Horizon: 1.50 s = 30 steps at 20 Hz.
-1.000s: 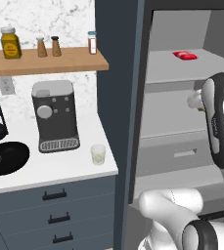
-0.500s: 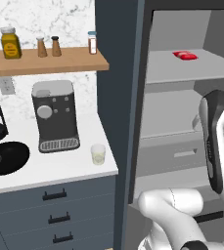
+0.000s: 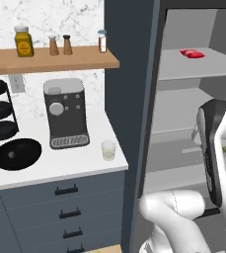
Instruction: Grab a lemon wedge from the fridge and one ice cube from the ice bowl, and put them in the glass of lemonade.
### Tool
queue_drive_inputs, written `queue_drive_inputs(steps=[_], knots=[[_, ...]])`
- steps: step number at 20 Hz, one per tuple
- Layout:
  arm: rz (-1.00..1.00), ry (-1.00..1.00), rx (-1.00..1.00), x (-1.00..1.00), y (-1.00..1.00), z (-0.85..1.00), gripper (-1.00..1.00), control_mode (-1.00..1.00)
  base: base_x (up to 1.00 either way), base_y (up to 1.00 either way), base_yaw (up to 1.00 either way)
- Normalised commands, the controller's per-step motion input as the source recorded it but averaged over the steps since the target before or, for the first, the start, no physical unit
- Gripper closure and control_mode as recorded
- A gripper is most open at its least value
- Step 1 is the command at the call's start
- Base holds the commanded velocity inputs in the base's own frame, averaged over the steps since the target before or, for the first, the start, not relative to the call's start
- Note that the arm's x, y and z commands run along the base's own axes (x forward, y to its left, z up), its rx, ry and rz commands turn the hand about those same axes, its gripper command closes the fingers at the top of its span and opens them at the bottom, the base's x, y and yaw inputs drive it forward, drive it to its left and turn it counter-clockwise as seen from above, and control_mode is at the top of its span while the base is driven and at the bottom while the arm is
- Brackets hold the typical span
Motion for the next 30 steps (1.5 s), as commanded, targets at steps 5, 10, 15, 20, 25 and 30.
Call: queue_drive_inputs(steps=[5, 10, 15, 20, 25, 30], knots=[[0.0, 0.0, 0.0, 0.0, 0.0, 0.0, 1.0, 1.0, -0.48, 1.0, -0.06], [0.0, 0.0, 0.0, 0.0, 0.0, 0.0, 1.0, 1.0, -0.04, 1.0, -0.15], [0.0, 0.0, 0.0, 0.0, 0.0, 0.0, 1.0, 1.0, 0.46, 0.94, -0.33], [0.0, 0.0, 0.0, 0.0, 0.0, 0.0, 1.0, 1.0, 0.81, 0.24, -0.21], [0.0, 0.0, 0.0, 0.0, 0.0, 0.0, 1.0, 1.0, 0.69, 0.0, -0.14], [-0.09, 0.13, 0.04, 0.29, -0.19, -0.29, 1.0, -1.0, 0.09, 0.0, -0.02]])
